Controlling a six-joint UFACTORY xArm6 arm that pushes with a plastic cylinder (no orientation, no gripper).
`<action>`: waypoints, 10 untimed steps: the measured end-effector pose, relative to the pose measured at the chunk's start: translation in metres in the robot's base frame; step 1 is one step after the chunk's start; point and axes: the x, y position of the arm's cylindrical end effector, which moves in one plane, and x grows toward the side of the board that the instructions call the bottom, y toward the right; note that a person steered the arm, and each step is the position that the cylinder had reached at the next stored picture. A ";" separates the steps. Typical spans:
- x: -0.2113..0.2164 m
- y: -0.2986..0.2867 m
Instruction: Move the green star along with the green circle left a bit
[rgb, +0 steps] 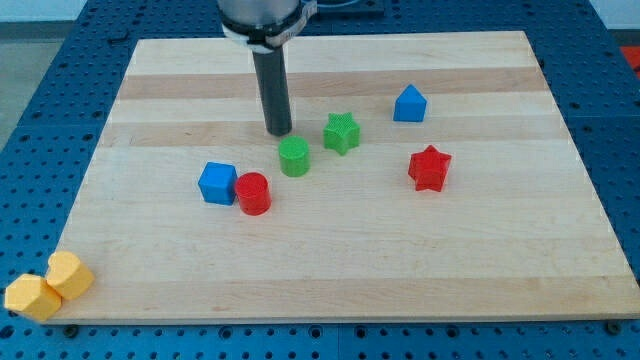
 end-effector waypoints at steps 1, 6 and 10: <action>-0.012 0.029; -0.002 0.097; 0.046 0.092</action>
